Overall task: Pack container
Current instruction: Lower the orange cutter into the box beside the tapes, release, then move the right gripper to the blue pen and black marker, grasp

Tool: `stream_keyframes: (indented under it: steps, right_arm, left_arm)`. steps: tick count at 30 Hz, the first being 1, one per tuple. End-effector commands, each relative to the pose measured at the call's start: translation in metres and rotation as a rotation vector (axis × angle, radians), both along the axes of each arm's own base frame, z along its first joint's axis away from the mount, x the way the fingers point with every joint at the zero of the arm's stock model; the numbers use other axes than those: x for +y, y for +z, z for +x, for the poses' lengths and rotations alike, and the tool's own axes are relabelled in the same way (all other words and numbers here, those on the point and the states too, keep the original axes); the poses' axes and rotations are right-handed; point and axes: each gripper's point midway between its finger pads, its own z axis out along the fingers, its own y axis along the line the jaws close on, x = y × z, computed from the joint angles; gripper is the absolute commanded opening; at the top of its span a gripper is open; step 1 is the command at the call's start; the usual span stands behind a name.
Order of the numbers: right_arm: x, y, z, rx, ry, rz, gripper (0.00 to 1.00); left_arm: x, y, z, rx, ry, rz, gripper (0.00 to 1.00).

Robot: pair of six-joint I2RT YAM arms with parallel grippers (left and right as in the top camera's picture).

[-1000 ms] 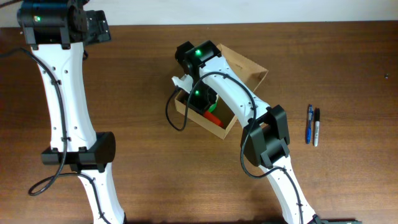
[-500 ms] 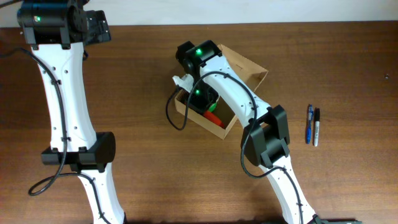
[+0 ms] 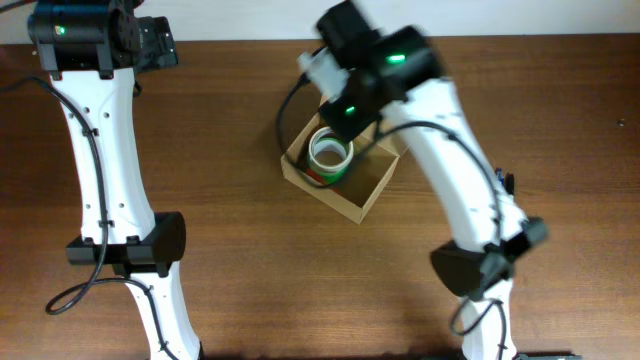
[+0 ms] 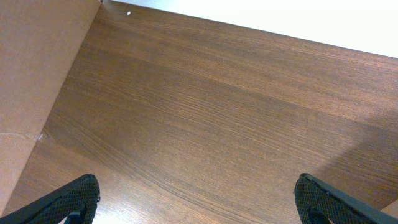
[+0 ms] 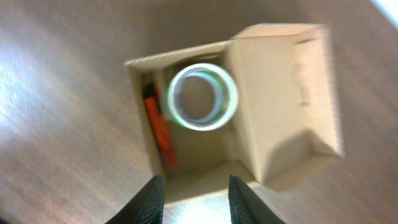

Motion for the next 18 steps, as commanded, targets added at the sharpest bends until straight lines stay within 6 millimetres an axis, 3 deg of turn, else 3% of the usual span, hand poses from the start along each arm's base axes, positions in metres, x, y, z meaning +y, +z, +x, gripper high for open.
stream_keyframes:
  steps: [1, 6, 9, 11, 14, 18]
  right_arm:
    - [-0.009, -0.020, 0.007, 0.052, -0.050, -0.016, 0.33]
    - [-0.006, -0.044, 0.004, 0.097, -0.025, -0.057, 0.32]
    - [-0.021, -0.040, 0.000, 0.102, -0.067, -0.090, 0.32]
    - [-0.030, -0.027, -0.004, 0.090, -0.096, -0.071, 0.32]
    - [-0.063, 0.016, -0.012, 0.010, -0.182, -0.018, 0.32]
    - [-0.127, 0.067, -0.034, -0.119, -0.349, 0.034, 0.33]
  left_arm:
    - [0.003, 0.016, -0.008, -0.038, 0.001, 0.006, 1.00]
    - [0.003, 0.016, -0.008, -0.038, 0.001, 0.006, 1.00]
    - [0.003, 0.016, -0.008, -0.038, 0.001, 0.006, 1.00]
    - [0.003, 0.016, -0.008, -0.038, 0.001, 0.006, 1.00]
    - [0.003, 0.016, -0.008, -0.038, 0.001, 0.006, 1.00]
    - [0.003, 0.016, -0.008, -0.038, 0.001, 0.006, 1.00]
